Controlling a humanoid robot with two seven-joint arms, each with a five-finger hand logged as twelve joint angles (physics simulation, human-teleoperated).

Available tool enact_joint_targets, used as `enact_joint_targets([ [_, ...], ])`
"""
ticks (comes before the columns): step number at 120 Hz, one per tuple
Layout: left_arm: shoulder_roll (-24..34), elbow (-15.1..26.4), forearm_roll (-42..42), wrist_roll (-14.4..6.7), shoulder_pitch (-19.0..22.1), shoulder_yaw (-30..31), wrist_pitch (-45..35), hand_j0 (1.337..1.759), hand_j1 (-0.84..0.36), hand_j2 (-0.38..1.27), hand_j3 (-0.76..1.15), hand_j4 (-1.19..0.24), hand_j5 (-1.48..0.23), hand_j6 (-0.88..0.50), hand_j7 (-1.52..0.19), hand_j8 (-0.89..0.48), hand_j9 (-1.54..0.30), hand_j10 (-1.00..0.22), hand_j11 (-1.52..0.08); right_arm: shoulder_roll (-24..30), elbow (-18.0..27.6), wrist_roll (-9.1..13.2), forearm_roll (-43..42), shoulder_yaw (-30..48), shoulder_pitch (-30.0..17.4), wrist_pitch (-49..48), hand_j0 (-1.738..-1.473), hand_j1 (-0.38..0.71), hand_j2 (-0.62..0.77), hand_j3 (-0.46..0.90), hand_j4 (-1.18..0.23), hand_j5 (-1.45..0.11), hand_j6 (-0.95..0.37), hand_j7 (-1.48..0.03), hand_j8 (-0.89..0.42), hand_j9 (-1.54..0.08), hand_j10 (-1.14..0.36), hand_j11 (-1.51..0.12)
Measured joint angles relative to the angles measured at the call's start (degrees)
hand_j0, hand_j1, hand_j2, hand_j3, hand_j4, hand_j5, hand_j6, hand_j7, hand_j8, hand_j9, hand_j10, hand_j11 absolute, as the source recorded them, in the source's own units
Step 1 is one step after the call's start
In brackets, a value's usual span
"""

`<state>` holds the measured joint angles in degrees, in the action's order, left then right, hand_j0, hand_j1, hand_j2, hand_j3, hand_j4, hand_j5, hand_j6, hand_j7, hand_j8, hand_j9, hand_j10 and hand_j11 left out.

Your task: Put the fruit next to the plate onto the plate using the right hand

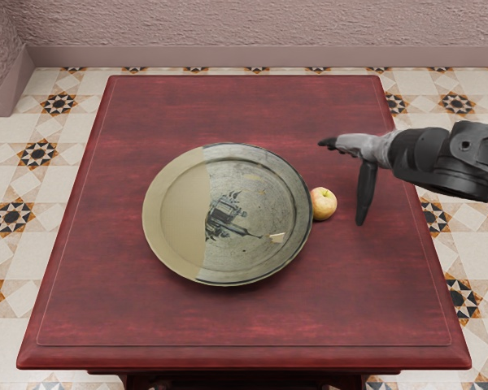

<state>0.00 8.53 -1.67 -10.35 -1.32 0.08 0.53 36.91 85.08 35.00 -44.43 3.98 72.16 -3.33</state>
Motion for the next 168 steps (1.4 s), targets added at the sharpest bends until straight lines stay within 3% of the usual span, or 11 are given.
enact_joint_targets([
  [16,0.00,0.00,0.00,0.01,0.00,0.00,0.01,1.658,0.35,0.00,0.00,0.00,0.00,0.00,0.00,0.00,0.00,0.00,0.00,-0.25,2.58,0.00,-5.68,-0.23,-3.51,5.74,-1.658,-0.35,0.00,0.00,-0.01,0.00,-0.01,0.00,-0.01,0.00,0.00,0.00],
  [41,0.00,0.00,0.00,0.00,-0.06,0.00,0.00,1.658,0.35,0.00,0.00,0.00,0.00,0.00,0.00,0.00,0.00,0.00,0.00,-1.15,4.84,0.00,-9.60,-0.36,-6.11,10.52,-1.658,-0.19,-0.02,0.00,-0.13,-0.17,-0.13,-0.17,-0.13,-0.17,-0.13,-0.17],
  [65,0.00,0.00,0.00,0.01,0.00,0.00,0.00,1.658,0.35,0.00,0.00,0.00,0.00,0.00,0.00,0.00,0.00,0.00,0.00,-1.38,6.17,0.00,-11.31,-0.39,-8.32,14.33,-1.658,-0.12,-0.04,0.00,-0.20,-0.25,-0.20,-0.25,-0.20,-0.25,-0.19,-0.25],
  [168,0.00,0.00,0.00,0.02,-0.02,0.00,0.00,1.658,0.35,0.00,0.00,0.00,0.00,0.00,0.00,0.00,0.00,0.00,0.00,-4.44,5.90,0.00,-13.93,-0.27,-12.18,21.65,-1.658,-0.03,-0.05,0.00,-0.27,-0.34,-0.27,-0.34,-0.27,-0.34,-0.27,-0.34],
])
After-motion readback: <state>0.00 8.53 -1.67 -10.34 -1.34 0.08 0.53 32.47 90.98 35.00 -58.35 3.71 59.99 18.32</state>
